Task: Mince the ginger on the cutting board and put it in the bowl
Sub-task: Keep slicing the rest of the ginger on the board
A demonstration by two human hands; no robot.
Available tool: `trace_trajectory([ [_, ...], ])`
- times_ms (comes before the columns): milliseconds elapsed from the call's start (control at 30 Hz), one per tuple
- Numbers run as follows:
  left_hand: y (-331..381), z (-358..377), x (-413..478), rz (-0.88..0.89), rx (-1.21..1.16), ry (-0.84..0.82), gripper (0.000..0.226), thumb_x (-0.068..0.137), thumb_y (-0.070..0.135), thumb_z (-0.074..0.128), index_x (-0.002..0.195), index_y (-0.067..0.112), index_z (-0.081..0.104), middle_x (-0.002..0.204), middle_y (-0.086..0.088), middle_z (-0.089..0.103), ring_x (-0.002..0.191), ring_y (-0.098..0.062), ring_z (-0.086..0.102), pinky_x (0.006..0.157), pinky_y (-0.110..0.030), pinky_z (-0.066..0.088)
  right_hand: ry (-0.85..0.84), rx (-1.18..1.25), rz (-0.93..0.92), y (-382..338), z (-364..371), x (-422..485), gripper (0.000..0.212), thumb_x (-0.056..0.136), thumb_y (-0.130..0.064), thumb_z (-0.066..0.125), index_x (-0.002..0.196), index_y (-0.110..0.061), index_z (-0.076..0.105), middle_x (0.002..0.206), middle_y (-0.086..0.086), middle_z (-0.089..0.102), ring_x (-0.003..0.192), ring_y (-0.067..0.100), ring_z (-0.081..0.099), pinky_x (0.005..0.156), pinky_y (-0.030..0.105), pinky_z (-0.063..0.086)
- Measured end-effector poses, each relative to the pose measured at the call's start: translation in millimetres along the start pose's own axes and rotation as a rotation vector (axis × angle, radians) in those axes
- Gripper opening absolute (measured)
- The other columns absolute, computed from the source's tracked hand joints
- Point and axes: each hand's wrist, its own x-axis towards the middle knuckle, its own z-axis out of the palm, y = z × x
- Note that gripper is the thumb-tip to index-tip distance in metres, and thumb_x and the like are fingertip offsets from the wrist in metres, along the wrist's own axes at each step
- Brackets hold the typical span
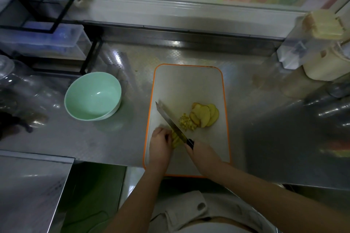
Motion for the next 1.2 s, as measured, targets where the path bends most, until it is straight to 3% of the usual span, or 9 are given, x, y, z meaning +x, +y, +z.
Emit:
trace_trajectory([
  [133, -4.0, 1.8, 1.1, -0.005, 0.019, -0.027, 0.012, 0.079, -0.005, 0.058, 0.082, 0.000, 0.068, 0.085, -0.013, 0.059, 0.080, -0.024, 0.054, 0.064, -0.015, 0.025, 0.008, -0.025, 0.015, 1.9, 7.0, 6.2, 0.025, 0.100, -0.031, 0.038, 0.095, -0.012, 0.053, 0.091, 0.010, 0.056, 0.077, 0.016, 0.050, 0.067, 0.028, 0.038],
  [467, -2.0, 2.3, -4.9, 0.006, 0.038, -0.036, 0.010, 0.088, 0.011, 0.053, 0.087, 0.004, 0.061, 0.091, -0.008, 0.055, 0.089, -0.023, 0.052, 0.069, -0.015, 0.029, -0.005, 0.035, -0.111, 20.7, -13.5, 14.3, 0.027, 0.099, -0.028, 0.042, 0.072, -0.024, 0.041, 0.063, -0.009, 0.041, 0.054, 0.001, 0.039, 0.050, 0.018, 0.031],
  [600, -3.2, 1.2, -11.0, 0.052, 0.324, -0.115, 0.036, 0.086, 0.039, 0.053, 0.114, 0.016, 0.054, 0.116, -0.003, 0.050, 0.110, -0.022, 0.042, 0.088, -0.029, 0.033, 0.051, -0.010, -0.140, 22.9, -12.4, 15.6, 0.024, 0.099, -0.029, 0.041, 0.078, -0.019, 0.047, 0.065, -0.006, 0.044, 0.061, 0.012, 0.045, 0.056, 0.022, 0.030],
  [667, -4.7, 1.2, -15.7, 0.060, 0.371, -0.144, 0.049, 0.085, 0.046, 0.054, 0.125, 0.018, 0.047, 0.126, -0.003, 0.045, 0.116, -0.023, 0.038, 0.093, -0.032, 0.031, 0.108, -0.005, -0.136, 22.9, -10.8, 15.0, 0.031, 0.099, -0.029, 0.043, 0.069, -0.024, 0.038, 0.062, -0.008, 0.038, 0.062, 0.015, 0.044, 0.055, 0.023, 0.027],
  [733, -6.3, 2.1, -18.3, 0.081, 0.313, -0.159, 0.052, 0.085, 0.039, 0.058, 0.129, 0.015, 0.045, 0.128, -0.007, 0.045, 0.117, -0.025, 0.037, 0.095, -0.031, 0.031, 0.125, 0.030, -0.121, 23.5, -12.3, 14.0, 0.036, 0.099, -0.029, 0.044, 0.065, -0.027, 0.033, 0.060, -0.009, 0.037, 0.054, 0.010, 0.040, 0.050, 0.023, 0.028],
  [867, -7.6, 4.3, -18.6, 0.055, 0.151, -0.175, 0.049, 0.085, 0.017, 0.061, 0.130, 0.006, 0.046, 0.130, -0.014, 0.044, 0.121, -0.028, 0.034, 0.102, -0.032, 0.028, 0.123, 0.064, -0.109, 27.3, -15.6, 11.8, 0.027, 0.098, -0.035, 0.044, 0.082, -0.014, 0.049, 0.064, -0.005, 0.045, 0.056, 0.008, 0.043, 0.051, 0.024, 0.030],
  [967, -6.6, 5.7, -19.0, 0.036, 0.085, -0.170, 0.049, 0.086, 0.013, 0.061, 0.132, 0.004, 0.046, 0.130, -0.014, 0.044, 0.122, -0.027, 0.033, 0.104, -0.030, 0.027, 0.141, 0.072, -0.144, 25.6, -17.5, 7.8, 0.027, 0.097, -0.034, 0.045, 0.083, -0.012, 0.050, 0.063, -0.006, 0.045, 0.055, 0.006, 0.043, 0.049, 0.019, 0.030],
  [1067, -4.4, 7.4, -17.2, 0.033, 0.052, -0.165, 0.046, 0.088, 0.010, 0.057, 0.132, 0.004, 0.046, 0.131, -0.013, 0.045, 0.123, -0.025, 0.034, 0.104, -0.027, 0.026, 0.166, 0.045, -0.167, 23.4, -17.7, 3.5, 0.031, 0.098, -0.033, 0.044, 0.089, -0.006, 0.056, 0.072, 0.005, 0.054, 0.064, 0.015, 0.049, 0.055, 0.024, 0.031],
  [1200, -5.3, 7.7, -11.0, 0.051, 0.048, -0.144, 0.041, 0.088, 0.006, 0.055, 0.129, 0.002, 0.050, 0.128, -0.015, 0.048, 0.119, -0.026, 0.039, 0.102, -0.027, 0.029, 0.170, 0.046, -0.162, 22.3, -13.0, 0.9, 0.027, 0.098, -0.034, 0.043, 0.084, -0.012, 0.052, 0.076, 0.005, 0.055, 0.068, 0.015, 0.051, 0.057, 0.024, 0.030],
])
